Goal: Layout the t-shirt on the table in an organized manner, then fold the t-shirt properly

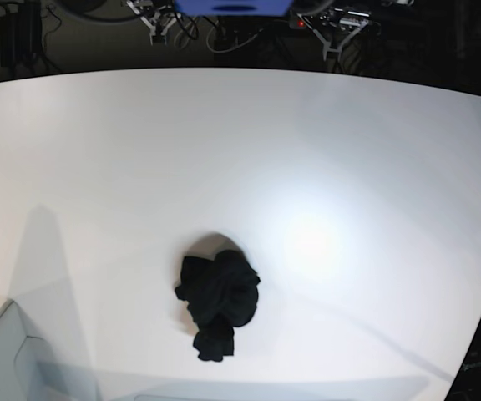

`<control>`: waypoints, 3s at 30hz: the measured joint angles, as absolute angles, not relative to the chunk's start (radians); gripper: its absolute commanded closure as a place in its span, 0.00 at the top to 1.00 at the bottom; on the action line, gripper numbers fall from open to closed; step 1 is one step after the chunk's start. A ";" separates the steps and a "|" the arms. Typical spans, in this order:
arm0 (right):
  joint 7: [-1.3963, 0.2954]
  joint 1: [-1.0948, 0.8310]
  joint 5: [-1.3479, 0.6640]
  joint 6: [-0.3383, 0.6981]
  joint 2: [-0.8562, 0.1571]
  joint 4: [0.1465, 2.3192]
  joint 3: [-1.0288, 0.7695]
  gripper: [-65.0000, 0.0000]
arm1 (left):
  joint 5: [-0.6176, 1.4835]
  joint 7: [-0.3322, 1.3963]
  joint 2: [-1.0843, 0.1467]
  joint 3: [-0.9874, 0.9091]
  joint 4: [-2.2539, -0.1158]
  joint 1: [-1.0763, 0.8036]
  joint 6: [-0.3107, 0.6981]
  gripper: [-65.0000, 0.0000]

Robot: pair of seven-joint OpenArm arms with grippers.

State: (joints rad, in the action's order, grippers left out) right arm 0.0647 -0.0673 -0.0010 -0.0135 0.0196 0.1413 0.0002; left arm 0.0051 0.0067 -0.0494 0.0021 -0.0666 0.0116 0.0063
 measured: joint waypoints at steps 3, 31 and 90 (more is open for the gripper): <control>0.065 -0.067 -0.001 -0.012 0.020 0.141 0.000 0.00 | 0.005 0.007 -0.049 0.002 -0.067 0.012 0.006 0.00; 0.068 -0.061 -0.001 -0.012 0.020 0.141 0.000 0.00 | 0.005 0.007 -0.065 0.003 -0.067 0.015 0.006 0.00; 0.106 -0.402 -0.002 -0.004 0.022 0.596 0.001 0.00 | 0.181 0.014 -0.211 0.007 -0.427 -0.214 0.006 0.00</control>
State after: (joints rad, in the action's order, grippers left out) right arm 0.1062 -0.4015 -0.0017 -0.0044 0.0223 0.5964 0.0013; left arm 0.1810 0.0139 -0.2108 0.0067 -0.4267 -0.2138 0.0059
